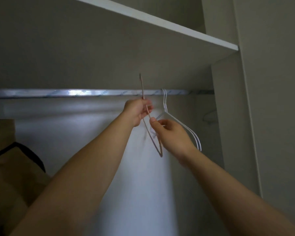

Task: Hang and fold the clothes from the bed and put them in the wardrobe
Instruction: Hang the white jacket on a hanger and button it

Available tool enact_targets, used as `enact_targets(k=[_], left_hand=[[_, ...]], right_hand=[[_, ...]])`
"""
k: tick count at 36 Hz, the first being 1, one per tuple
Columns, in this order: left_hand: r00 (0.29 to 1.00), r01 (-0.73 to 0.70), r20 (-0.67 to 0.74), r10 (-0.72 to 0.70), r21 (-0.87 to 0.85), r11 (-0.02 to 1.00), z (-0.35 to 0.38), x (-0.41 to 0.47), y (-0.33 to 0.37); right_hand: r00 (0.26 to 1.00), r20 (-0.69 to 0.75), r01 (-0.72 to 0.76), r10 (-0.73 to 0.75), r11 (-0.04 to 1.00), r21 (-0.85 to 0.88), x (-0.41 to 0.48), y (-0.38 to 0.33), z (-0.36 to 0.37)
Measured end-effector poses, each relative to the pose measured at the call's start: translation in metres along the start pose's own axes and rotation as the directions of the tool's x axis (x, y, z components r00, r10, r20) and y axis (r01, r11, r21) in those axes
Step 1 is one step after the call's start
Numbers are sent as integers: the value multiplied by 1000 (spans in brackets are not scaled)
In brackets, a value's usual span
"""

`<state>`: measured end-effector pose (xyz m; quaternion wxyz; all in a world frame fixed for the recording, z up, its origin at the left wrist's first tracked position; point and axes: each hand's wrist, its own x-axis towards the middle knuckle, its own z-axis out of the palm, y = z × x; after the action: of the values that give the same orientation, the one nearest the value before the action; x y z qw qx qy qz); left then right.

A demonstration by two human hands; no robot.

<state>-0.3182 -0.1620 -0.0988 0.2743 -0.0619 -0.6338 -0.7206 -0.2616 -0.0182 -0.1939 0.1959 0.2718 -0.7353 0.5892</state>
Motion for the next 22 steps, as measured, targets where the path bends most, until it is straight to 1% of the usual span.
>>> enact_targets(k=[5, 7, 9, 10, 12, 16, 19, 22], left_hand=[[987, -160, 17, 160, 13, 987, 23, -17, -3], [972, -234, 38, 231, 124, 964, 29, -28, -9], [948, -317, 81, 306, 261, 912, 36, -42, -16], [940, -341, 113, 321, 295, 893, 40, -50, -21], [936, -345, 183, 300, 317, 884, 51, -69, -35], [919, -318, 351, 182, 382, 868, 80, -118, -63], [878, -306, 471, 88, 411, 858, 110, -155, -88], [818, -333, 575, 25, 438, 835, 146, -185, -110]], right_hand=[[999, -34, -38, 37, 998, -42, -1, 15, -29], [998, -43, -55, 51, 994, -93, -8, 25, -43], [997, -68, -54, 42, 983, -178, -18, 37, -60], [995, -88, -62, 44, 975, -213, -26, 44, -70], [990, -125, -92, 61, 960, -263, -41, 57, -90], [978, -163, -180, 132, 927, -328, -74, 79, -132], [963, -194, -249, 188, 898, -363, -99, 94, -161], [935, -263, -334, 236, 835, -438, -122, 106, -196]])
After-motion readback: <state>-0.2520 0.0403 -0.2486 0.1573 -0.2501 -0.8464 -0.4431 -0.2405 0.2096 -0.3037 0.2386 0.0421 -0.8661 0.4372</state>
